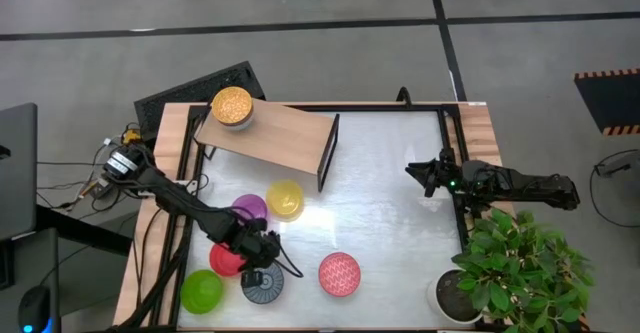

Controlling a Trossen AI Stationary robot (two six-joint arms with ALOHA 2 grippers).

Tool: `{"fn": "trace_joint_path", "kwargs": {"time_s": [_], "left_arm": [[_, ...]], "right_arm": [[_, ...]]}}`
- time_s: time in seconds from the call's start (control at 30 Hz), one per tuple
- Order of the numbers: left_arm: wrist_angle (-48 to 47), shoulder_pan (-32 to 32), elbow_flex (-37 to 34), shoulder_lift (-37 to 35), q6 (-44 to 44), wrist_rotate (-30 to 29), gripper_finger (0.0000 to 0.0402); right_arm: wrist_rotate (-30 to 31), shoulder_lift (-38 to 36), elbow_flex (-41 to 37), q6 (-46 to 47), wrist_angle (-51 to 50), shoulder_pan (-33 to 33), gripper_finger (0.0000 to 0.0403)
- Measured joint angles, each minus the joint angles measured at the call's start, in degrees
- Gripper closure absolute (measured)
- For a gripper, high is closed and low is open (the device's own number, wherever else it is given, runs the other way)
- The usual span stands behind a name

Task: Place and stack bowls onto a shelf
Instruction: Stack the blue patterned bowl on top of the yellow patterned bowl on the shelf

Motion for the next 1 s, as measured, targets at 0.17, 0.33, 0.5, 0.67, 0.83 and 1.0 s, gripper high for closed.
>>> {"fn": "trace_joint_path", "kwargs": {"time_s": [0.17,0.33,0.5,0.67,0.83,1.0], "left_arm": [[2.1,0.5,0.0,0.0,-0.2,0.4,0.0320],[4.3,0.4,0.0,0.5,1.4,2.6,0.0279],[3.7,-0.1,0.0,2.8,1.5,5.0,0.0272],[2.4,0.8,0.0,3.0,-0.1,5.1,0.0288],[1.8,1.1,0.0,3.0,-1.0,6.4,0.0360],[1.8,1.2,0.0,3.0,-2.6,6.3,0.0393]], "right_arm": [[0.0,0.0,0.0,0.0,0.0,0.0,0.0239],[0.0,0.0,0.0,0.0,0.0,0.0,0.0239],[0.0,0.0,0.0,0.0,0.0,0.0,0.0239],[0.0,0.0,0.0,0.0,0.0,0.0,0.0239],[0.0,0.0,0.0,0.0,0.0,0.0,0.0239],[0.0,0.0,0.0,0.0,0.0,0.0,0.0239]]}}
